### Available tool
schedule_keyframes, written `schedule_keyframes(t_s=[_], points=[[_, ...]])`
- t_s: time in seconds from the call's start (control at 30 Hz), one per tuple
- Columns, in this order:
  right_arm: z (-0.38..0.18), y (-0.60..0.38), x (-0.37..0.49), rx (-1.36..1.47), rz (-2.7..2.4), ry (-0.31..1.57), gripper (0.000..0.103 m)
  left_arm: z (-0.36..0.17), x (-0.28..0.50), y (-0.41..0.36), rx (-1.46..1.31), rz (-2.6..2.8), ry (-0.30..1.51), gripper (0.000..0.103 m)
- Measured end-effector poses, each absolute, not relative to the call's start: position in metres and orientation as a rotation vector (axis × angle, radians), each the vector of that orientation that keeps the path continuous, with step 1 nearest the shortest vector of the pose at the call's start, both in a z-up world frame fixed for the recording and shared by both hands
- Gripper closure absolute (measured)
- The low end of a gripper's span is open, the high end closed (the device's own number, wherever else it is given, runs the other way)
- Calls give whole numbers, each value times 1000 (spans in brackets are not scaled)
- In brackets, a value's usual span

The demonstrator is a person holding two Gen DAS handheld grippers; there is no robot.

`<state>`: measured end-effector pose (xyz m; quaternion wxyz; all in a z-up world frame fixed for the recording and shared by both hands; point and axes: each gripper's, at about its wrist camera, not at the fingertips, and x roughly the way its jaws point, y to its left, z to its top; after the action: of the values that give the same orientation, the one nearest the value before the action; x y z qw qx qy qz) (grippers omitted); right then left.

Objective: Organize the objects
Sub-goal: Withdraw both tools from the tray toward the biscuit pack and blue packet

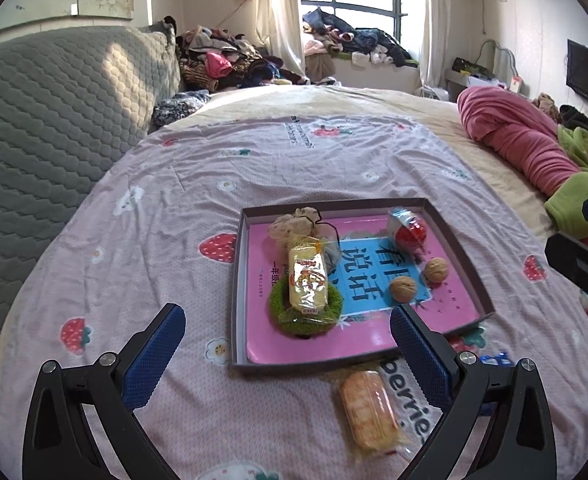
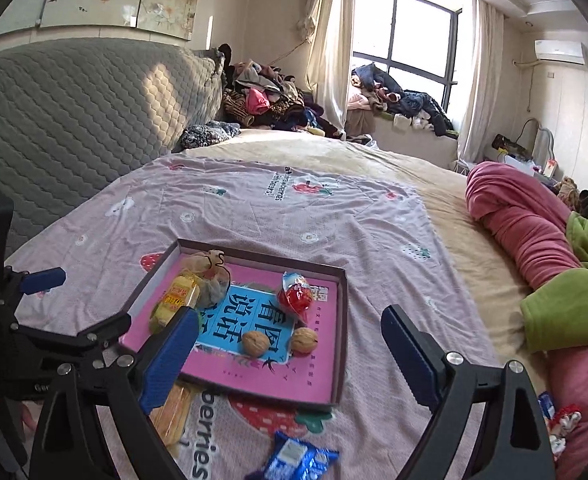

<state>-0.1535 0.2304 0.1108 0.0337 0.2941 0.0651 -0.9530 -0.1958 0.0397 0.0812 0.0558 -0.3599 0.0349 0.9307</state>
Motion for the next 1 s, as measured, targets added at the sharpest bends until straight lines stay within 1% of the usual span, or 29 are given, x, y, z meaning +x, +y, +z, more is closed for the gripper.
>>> schedule_keyframes(t_s=[0.27, 0.5, 1.0], points=[[144, 240, -112, 873, -2965, 217, 9, 108, -152, 44, -1071, 2838, 97, 1], [153, 251, -86, 913, -2971, 239, 9, 119, -120, 51, -1086, 2837, 122, 1], [114, 274, -48, 1070, -2948, 178, 9, 96, -87, 75, -1164, 2782, 160, 1]])
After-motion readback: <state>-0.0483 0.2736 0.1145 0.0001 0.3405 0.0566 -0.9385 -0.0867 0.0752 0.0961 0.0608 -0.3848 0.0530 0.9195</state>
